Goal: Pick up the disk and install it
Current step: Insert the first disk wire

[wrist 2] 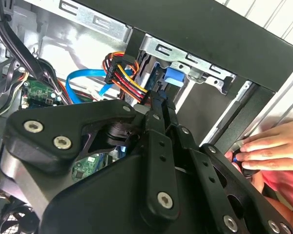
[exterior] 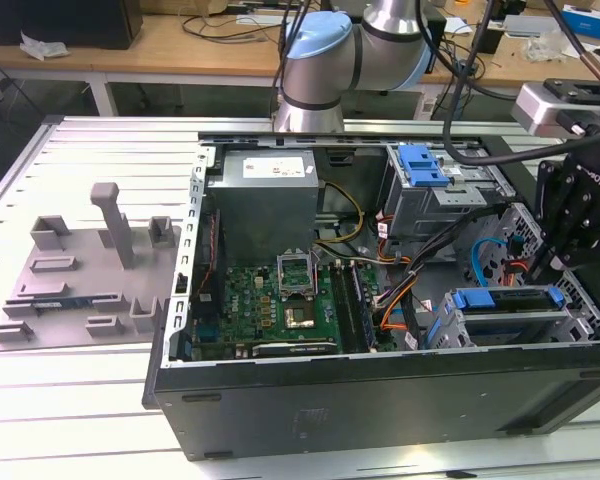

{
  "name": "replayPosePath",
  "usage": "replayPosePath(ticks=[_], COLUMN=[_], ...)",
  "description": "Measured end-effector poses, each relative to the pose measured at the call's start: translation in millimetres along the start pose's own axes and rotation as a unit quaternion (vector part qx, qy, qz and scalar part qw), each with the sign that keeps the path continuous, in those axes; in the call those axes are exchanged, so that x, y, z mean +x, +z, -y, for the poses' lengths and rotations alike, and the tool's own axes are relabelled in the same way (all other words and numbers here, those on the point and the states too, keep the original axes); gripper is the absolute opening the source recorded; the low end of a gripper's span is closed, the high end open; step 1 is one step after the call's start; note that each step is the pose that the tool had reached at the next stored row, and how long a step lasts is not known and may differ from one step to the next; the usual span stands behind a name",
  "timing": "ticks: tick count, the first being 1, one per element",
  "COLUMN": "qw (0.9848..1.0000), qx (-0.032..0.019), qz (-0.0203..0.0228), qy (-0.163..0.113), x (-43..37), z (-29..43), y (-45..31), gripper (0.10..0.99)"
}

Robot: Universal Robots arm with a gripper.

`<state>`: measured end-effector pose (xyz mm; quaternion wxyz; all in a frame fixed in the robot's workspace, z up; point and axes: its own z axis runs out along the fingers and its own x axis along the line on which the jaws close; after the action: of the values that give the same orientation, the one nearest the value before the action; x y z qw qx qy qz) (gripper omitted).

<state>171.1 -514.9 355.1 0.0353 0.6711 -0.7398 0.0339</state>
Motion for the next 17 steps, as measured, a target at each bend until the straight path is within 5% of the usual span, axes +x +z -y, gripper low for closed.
replayPosePath(ticks=[17], qw=[1.0], qx=[0.0006], qz=[-0.0001], qy=[-0.006], x=[-0.3], z=[-0.3], y=[3.3], gripper=[0.169])
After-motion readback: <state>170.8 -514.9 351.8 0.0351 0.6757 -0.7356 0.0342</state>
